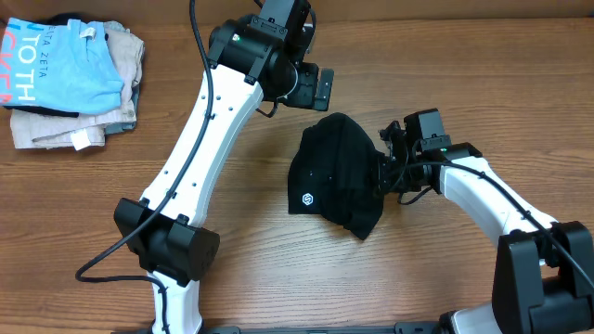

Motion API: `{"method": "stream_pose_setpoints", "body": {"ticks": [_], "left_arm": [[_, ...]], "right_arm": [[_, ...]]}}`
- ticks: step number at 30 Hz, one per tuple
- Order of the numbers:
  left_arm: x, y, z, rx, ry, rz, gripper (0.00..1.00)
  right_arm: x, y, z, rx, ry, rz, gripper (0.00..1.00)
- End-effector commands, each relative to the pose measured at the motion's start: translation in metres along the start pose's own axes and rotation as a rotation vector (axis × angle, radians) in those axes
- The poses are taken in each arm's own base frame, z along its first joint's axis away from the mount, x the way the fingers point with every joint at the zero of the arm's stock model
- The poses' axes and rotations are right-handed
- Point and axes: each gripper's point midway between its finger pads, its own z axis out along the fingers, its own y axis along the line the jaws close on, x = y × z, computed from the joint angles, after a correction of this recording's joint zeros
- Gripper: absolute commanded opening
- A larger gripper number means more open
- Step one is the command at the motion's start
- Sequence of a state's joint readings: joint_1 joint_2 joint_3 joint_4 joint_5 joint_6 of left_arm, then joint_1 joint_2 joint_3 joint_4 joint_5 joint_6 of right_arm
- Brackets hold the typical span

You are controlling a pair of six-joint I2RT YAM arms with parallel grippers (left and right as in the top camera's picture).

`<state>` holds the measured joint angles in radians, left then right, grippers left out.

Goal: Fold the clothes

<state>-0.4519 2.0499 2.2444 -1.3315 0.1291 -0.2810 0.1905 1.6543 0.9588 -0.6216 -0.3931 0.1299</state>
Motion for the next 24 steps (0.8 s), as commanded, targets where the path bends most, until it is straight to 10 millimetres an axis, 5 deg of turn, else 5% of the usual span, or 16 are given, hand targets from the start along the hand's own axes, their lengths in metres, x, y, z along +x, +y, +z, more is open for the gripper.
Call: {"method": "stream_pose_setpoints", "body": {"ticks": [1, 8, 14, 17, 18, 21, 22, 24], "left_arm": [[0.002, 0.0, 0.006, -0.011, 0.012, 0.027, 1.0], [0.004, 0.0, 0.006, -0.012, 0.019, 0.026, 1.0], [0.004, 0.0, 0.006, -0.012, 0.02, 0.059, 1.0], [0.005, 0.0, 0.006, -0.012, 0.024, 0.083, 1.0], [0.006, 0.001, 0.006, -0.014, 0.029, 0.089, 1.0], [0.011, 0.002, 0.007, -0.017, 0.048, 0.116, 1.0], [0.013, 0.003, 0.008, -0.018, 0.058, 0.126, 1.0], [0.019, 0.005, 0.013, -0.019, 0.084, 0.123, 1.0]], "right_arm": [[0.0, 0.01, 0.0, -0.057, 0.0, -0.01, 0.04], [-0.019, 0.018, -0.01, -0.101, -0.048, -0.012, 0.04], [-0.088, 0.022, -0.061, -0.114, -0.227, -0.026, 0.04], [-0.122, -0.007, -0.087, 0.011, -0.354, 0.002, 0.04], [-0.125, -0.012, -0.09, 0.022, -0.365, 0.01, 0.09], [-0.123, -0.026, -0.094, 0.035, -0.363, 0.045, 0.75], [-0.121, -0.03, -0.095, 0.04, -0.356, 0.058, 0.88], [-0.117, -0.036, -0.095, 0.047, -0.339, 0.08, 0.94]]}}
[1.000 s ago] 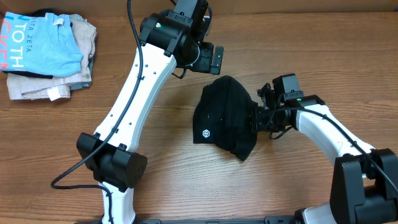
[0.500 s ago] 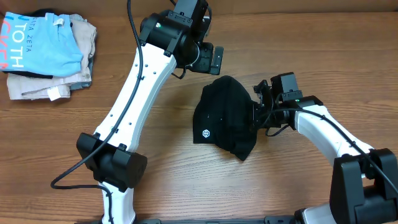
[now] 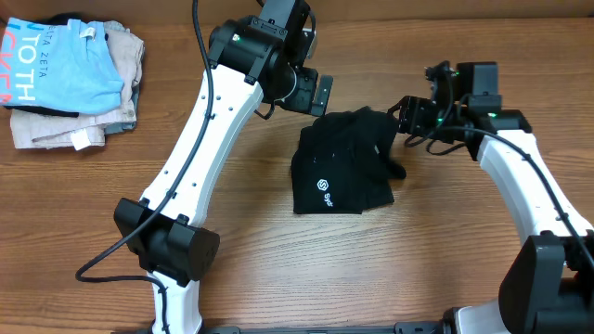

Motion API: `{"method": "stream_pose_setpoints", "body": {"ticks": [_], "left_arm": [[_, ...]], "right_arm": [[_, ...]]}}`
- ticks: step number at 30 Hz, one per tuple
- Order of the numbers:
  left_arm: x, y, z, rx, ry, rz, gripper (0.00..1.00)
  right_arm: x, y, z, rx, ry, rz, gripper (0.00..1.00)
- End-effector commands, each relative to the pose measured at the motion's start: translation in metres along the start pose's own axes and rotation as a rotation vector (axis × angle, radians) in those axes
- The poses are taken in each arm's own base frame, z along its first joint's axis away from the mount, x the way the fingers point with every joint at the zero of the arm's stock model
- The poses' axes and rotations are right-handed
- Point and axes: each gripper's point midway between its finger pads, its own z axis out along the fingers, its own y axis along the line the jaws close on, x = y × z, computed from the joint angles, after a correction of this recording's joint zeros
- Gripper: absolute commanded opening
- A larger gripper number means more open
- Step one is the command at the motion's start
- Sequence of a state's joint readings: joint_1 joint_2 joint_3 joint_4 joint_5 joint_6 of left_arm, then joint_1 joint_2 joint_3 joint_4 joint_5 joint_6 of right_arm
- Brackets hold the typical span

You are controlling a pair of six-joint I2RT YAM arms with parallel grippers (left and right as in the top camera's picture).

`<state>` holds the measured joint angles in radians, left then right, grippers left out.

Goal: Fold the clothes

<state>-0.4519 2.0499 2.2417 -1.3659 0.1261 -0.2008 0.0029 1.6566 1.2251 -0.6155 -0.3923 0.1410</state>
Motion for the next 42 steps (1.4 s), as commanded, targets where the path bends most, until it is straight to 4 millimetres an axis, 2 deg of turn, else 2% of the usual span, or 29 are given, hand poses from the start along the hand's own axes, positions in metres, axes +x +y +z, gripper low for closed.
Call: {"method": "stream_pose_setpoints", "body": {"ticks": [1, 6, 7, 11, 14, 17, 24, 28, 33, 37, 40, 42], "left_arm": [[0.016, 0.0, 0.018, 0.0, 0.07, 0.046, 1.0], [0.066, -0.014, 0.066, 0.049, 0.241, 0.06, 0.96], [0.081, -0.02, 0.081, 0.062, 0.281, 0.072, 0.94], [0.12, -0.041, 0.115, 0.077, 0.354, 0.133, 0.93], [0.137, -0.052, 0.132, 0.054, 0.36, 0.202, 0.94], [0.146, -0.05, 0.145, -0.019, 0.34, 0.289, 0.99], [0.165, 0.0, 0.17, -0.258, 0.333, 0.369, 1.0], [0.164, 0.044, 0.168, -0.454, 0.326, 0.386, 1.0], [0.139, 0.113, 0.142, -0.745, 0.285, 0.359, 1.0], [0.118, 0.153, 0.122, -0.881, 0.257, 0.33, 1.0], [0.099, 0.166, 0.104, -0.935, 0.239, 0.317, 1.0], [0.083, 0.16, 0.09, -0.915, 0.216, 0.29, 1.0]], "right_arm": [[-0.003, -0.013, -0.008, 0.039, -0.005, 0.027, 0.96], [0.007, -0.034, -0.016, 0.074, 0.037, 0.095, 0.98], [0.01, -0.038, -0.017, 0.081, 0.045, 0.106, 0.98], [0.014, -0.043, -0.02, 0.09, 0.061, 0.113, 0.97], [0.014, -0.043, -0.02, 0.09, 0.061, 0.113, 0.97], [0.014, -0.043, -0.02, 0.09, 0.062, 0.113, 0.97], [0.016, -0.043, -0.02, 0.091, 0.07, 0.117, 0.97], [0.016, -0.043, -0.02, 0.091, 0.07, 0.117, 0.97], [0.016, -0.043, -0.02, 0.091, 0.069, 0.117, 0.97], [0.016, -0.043, -0.02, 0.091, 0.068, 0.116, 0.97], [0.016, -0.043, -0.02, 0.091, 0.068, 0.116, 0.98], [0.016, -0.043, -0.02, 0.091, 0.068, 0.116, 0.98]]}}
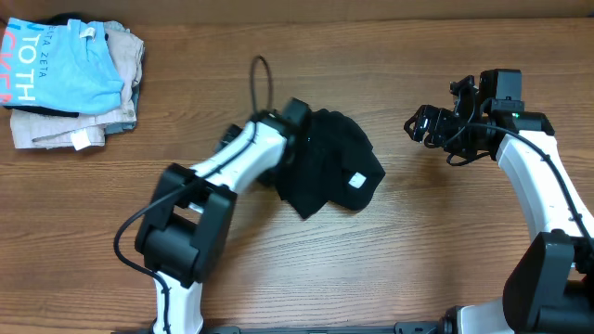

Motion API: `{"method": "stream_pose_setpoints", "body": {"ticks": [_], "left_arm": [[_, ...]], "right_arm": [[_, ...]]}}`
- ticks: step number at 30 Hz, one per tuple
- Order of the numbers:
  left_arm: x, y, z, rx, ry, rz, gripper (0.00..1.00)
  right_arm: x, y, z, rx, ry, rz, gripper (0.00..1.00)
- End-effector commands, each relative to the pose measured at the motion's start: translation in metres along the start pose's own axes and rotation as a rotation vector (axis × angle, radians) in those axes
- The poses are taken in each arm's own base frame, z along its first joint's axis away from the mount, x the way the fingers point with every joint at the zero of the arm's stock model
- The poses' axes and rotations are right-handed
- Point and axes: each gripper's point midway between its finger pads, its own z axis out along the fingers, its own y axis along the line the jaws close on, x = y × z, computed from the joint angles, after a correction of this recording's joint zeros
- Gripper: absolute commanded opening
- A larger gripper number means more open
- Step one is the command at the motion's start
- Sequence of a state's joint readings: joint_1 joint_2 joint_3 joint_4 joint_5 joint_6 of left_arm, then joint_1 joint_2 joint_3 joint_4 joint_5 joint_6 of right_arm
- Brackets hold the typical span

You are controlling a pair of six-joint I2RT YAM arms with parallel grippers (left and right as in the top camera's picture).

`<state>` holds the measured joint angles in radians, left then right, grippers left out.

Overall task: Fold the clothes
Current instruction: 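Grasp the folded black shirt with the left gripper and lift it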

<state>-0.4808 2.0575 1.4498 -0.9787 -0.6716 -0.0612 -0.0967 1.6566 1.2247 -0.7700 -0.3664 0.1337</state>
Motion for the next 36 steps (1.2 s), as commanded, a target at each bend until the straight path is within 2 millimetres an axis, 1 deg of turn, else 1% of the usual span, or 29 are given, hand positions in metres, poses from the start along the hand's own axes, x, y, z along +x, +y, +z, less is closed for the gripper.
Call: {"method": "stream_pose_setpoints", "body": {"ticks": [1, 2, 3, 4, 5, 7, 8, 9, 11, 14, 17, 20, 21, 23, 27, 30, 31, 34, 36], "left_arm": [[-0.03, 0.031, -0.034, -0.052, -0.069, -0.031, 1.0], [-0.035, 0.027, -0.046, 0.008, -0.076, -0.027, 1.0], [-0.042, 0.017, -0.067, 0.12, -0.097, -0.026, 1.0], [-0.054, -0.004, -0.096, 0.303, -0.142, -0.011, 1.0], [-0.06, -0.023, -0.121, 0.454, -0.184, 0.046, 1.0], [-0.063, -0.055, -0.168, 0.691, -0.275, 0.188, 1.0], [-0.062, -0.065, -0.183, 0.743, -0.303, 0.234, 1.0], [-0.061, -0.072, -0.193, 0.756, -0.324, 0.272, 1.0], [-0.057, -0.083, -0.199, 0.731, -0.337, 0.333, 1.0], [-0.051, -0.108, -0.198, 0.692, -0.352, 0.427, 1.0], [-0.048, -0.135, -0.192, 0.688, -0.369, 0.462, 1.0], [-0.044, -0.155, -0.181, 0.663, -0.379, 0.488, 1.0], [-0.045, -0.157, -0.178, 0.647, -0.381, 0.49, 1.0], [-0.045, -0.161, -0.162, 0.596, -0.382, 0.481, 1.0], [-0.044, -0.171, -0.131, 0.57, -0.382, 0.462, 1.0], [-0.044, -0.17, -0.106, 0.523, -0.376, 0.409, 1.0], [-0.044, -0.169, -0.093, 0.502, -0.371, 0.368, 1.0], [-0.042, -0.171, -0.078, 0.499, -0.374, 0.348, 1.0], [-0.041, -0.168, -0.065, 0.478, -0.373, 0.327, 1.0]], "right_arm": [[-0.007, 0.003, -0.005, -0.005, -0.023, -0.016, 0.98], [-0.007, 0.003, -0.005, -0.005, -0.023, -0.016, 0.98], [-0.007, 0.003, -0.005, -0.005, -0.023, -0.016, 0.98], [-0.007, 0.003, -0.005, -0.005, -0.023, -0.015, 0.98], [-0.007, 0.003, -0.005, -0.006, -0.023, -0.011, 0.98], [-0.007, 0.002, -0.005, -0.005, -0.024, 0.0, 1.0], [-0.007, 0.001, -0.006, -0.003, -0.025, 0.003, 1.0], [-0.007, -0.002, -0.007, 0.001, -0.024, 0.011, 1.0], [-0.008, -0.01, -0.009, 0.009, -0.026, 0.032, 1.0], [-0.012, -0.028, -0.016, 0.019, -0.039, 0.12, 1.0], [-0.016, -0.041, -0.025, -0.009, -0.057, 0.176, 1.0], [-0.02, -0.056, -0.033, -0.024, -0.075, 0.225, 1.0], [-0.02, -0.059, -0.035, -0.025, -0.077, 0.235, 1.0], [-0.02, -0.064, -0.037, -0.021, -0.079, 0.249, 1.0], [-0.019, -0.063, -0.036, -0.021, -0.076, 0.248, 1.0], [-0.019, -0.062, -0.036, -0.023, -0.075, 0.244, 1.0], [-0.019, -0.062, -0.036, -0.023, -0.073, 0.245, 1.0], [-0.017, -0.062, -0.036, -0.022, -0.068, 0.248, 1.0], [-0.017, -0.062, -0.036, -0.022, -0.067, 0.249, 1.0]]}}
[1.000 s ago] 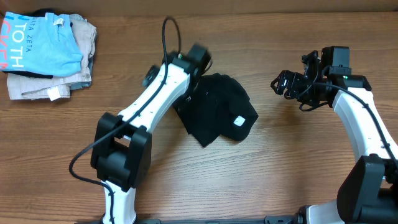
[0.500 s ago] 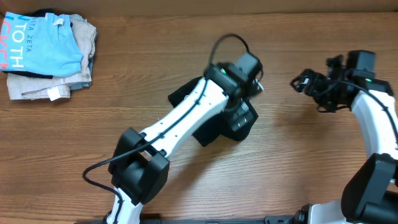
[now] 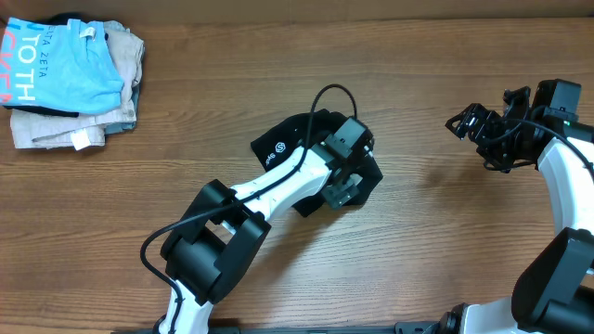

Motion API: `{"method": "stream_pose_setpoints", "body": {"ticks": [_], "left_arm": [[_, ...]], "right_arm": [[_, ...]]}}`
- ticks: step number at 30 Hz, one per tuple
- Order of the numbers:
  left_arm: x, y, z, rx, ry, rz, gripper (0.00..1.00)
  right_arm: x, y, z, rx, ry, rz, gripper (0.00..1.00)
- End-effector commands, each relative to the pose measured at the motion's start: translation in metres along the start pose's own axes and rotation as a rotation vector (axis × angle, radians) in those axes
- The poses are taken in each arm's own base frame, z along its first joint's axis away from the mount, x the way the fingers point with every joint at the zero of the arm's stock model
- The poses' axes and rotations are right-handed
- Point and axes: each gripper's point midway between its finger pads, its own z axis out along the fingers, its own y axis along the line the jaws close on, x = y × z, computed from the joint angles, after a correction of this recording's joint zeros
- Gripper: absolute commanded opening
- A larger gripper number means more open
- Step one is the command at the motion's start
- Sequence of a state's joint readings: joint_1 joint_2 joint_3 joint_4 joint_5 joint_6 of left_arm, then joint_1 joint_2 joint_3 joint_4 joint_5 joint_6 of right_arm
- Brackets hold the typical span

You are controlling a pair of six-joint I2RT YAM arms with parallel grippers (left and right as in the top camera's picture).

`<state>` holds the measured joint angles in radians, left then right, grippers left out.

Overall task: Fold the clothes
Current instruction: 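Grasp the folded black shirt with the left gripper and lift it, then carry the shirt left and place it on the clothes stack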

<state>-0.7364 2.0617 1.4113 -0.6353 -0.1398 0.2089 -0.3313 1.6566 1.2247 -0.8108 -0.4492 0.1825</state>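
A black garment [image 3: 290,148] with a small white logo lies bunched at the table's middle in the overhead view. My left arm reaches across it, and my left gripper [image 3: 339,190] rests on the garment's right part, fingers pointing at the near edge. The black cloth under them hides whether they pinch it. My right gripper [image 3: 461,122] hangs far right, well clear of the garment, open and holding nothing.
A stack of folded clothes [image 3: 70,79], with a light blue printed shirt on top, sits at the far left corner. Bare wooden table [image 3: 445,241] lies between the garment and the right arm. The left arm's cable [image 3: 327,93] loops above the garment.
My left gripper has moved from the garment's left edge to its right part. The garment has turned, its logo now at the left. My right gripper has drawn further right.
First my right gripper held the garment's right edge while the left hovered behind it. Then the right had lifted that edge toward the back. Later it was off the cloth and the left arm lay at the garment's left. Now the left lies across the garment.
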Motion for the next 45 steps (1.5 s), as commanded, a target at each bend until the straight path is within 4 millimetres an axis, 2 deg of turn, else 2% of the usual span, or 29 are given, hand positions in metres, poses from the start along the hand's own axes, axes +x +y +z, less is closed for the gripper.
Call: {"method": "stream_pose_setpoints", "body": {"ticks": [1, 4, 6, 11, 12, 13, 15, 19, 23, 26, 31, 33, 36, 39, 41, 43, 45], "left_arm": [[0.028, 0.023, 0.017, -0.076, 0.051, -0.061, 1.0], [0.044, 0.039, 0.028, -0.119, 0.077, -0.109, 0.98], [0.056, 0.05, 0.033, -0.145, 0.103, -0.152, 0.88], [0.076, 0.078, 0.037, -0.191, 0.142, -0.29, 0.27], [0.078, 0.083, 0.036, -0.195, 0.145, -0.313, 0.19], [0.084, 0.093, 0.035, -0.213, 0.159, -0.351, 0.06], [0.092, 0.105, 0.03, -0.245, 0.183, -0.406, 0.04], [0.099, 0.14, 0.006, -0.293, 0.244, -0.482, 0.04], [0.081, 0.197, -0.035, -0.358, 0.201, -0.568, 0.04], [0.068, 0.237, -0.077, -0.393, 0.15, -0.616, 0.04], [0.058, 0.306, -0.167, -0.548, 0.039, -0.702, 0.04], [0.054, 0.329, -0.207, -0.612, -0.032, -0.742, 0.04], [0.05, 0.351, -0.259, -0.674, -0.126, -0.737, 0.04], [0.058, 0.376, -0.314, -0.795, -0.206, -0.762, 0.04], [0.076, 0.395, -0.354, -0.9, -0.241, -0.794, 0.04], [0.092, 0.41, -0.368, -0.943, -0.242, -0.806, 0.04], [0.118, 0.425, -0.373, -0.971, -0.22, -0.85, 0.04]], "right_arm": [[-0.003, 0.008, -0.004, -0.022, -0.01, -0.013, 1.0], [-0.002, 0.009, -0.003, -0.022, -0.005, -0.014, 1.0], [-0.002, 0.01, -0.003, -0.023, -0.004, -0.017, 1.0], [-0.002, 0.01, -0.003, -0.023, -0.006, -0.018, 1.0], [-0.002, 0.01, -0.003, -0.023, -0.007, -0.019, 1.0], [-0.003, 0.01, -0.003, -0.024, -0.01, -0.021, 1.0], [-0.004, 0.011, -0.003, -0.026, -0.014, -0.023, 1.0], [-0.005, 0.012, -0.003, -0.032, -0.02, -0.028, 1.0], [-0.005, 0.019, -0.002, -0.057, -0.018, -0.039, 1.0], [-0.002, 0.021, -0.001, -0.057, -0.008, -0.041, 1.0], [0.002, 0.026, 0.0, -0.073, 0.01, -0.046, 0.99], [0.006, 0.03, 0.001, -0.084, 0.023, -0.05, 0.98], [0.011, 0.034, 0.003, -0.085, 0.04, -0.059, 0.98], [0.015, 0.04, 0.006, -0.089, 0.052, -0.072, 0.98], [0.019, 0.046, 0.008, -0.094, 0.063, -0.085, 0.98], [0.023, 0.051, 0.01, -0.099, 0.073, -0.099, 0.98], [0.026, 0.057, 0.013, -0.103, 0.082, -0.114, 0.98]]}}
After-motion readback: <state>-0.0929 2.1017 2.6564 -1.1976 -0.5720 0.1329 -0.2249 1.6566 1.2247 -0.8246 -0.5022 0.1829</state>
